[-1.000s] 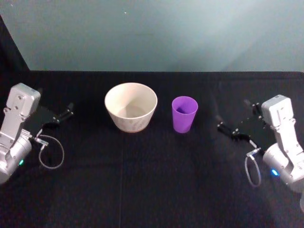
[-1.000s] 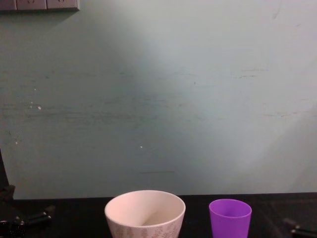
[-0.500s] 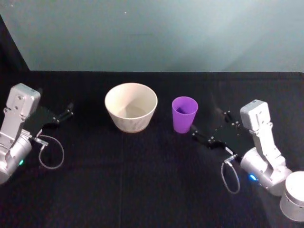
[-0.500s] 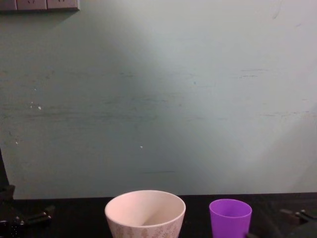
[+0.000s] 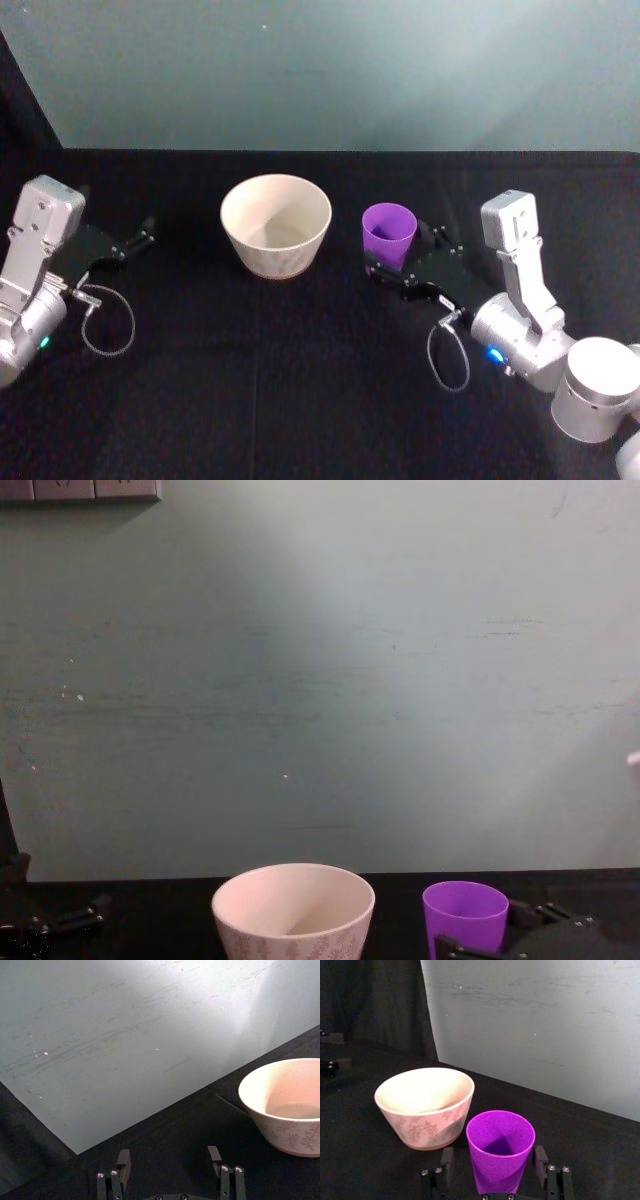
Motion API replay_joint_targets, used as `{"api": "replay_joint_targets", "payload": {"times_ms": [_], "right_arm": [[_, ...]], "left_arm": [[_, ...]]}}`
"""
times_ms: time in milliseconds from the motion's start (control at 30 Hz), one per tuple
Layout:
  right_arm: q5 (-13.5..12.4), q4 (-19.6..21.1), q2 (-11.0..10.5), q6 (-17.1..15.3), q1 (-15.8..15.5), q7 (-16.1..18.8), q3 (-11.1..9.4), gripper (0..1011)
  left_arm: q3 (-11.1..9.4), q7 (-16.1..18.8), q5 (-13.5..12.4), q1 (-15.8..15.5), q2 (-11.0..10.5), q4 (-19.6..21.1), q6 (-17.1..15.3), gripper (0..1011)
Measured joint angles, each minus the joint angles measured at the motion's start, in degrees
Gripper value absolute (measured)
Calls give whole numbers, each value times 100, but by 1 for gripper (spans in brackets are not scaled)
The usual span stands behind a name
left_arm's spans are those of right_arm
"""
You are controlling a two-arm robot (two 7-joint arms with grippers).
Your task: Pick up the cup and pour the mung beans from the cup into the bowl.
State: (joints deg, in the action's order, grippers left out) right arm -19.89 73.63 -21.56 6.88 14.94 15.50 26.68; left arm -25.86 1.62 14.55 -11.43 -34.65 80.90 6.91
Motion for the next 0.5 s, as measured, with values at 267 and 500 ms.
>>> {"api": "replay_joint_targets", "payload": {"times_ms": [267, 500], "right_arm": [[53, -296, 237, -71, 195, 58, -47, 1003], [54, -714, 489, -42, 425, 189, -123, 1003]], "left_arm": [[0, 0, 0, 0, 0, 0, 0, 1000], [0, 0, 0, 0, 0, 0, 0, 1000]]}}
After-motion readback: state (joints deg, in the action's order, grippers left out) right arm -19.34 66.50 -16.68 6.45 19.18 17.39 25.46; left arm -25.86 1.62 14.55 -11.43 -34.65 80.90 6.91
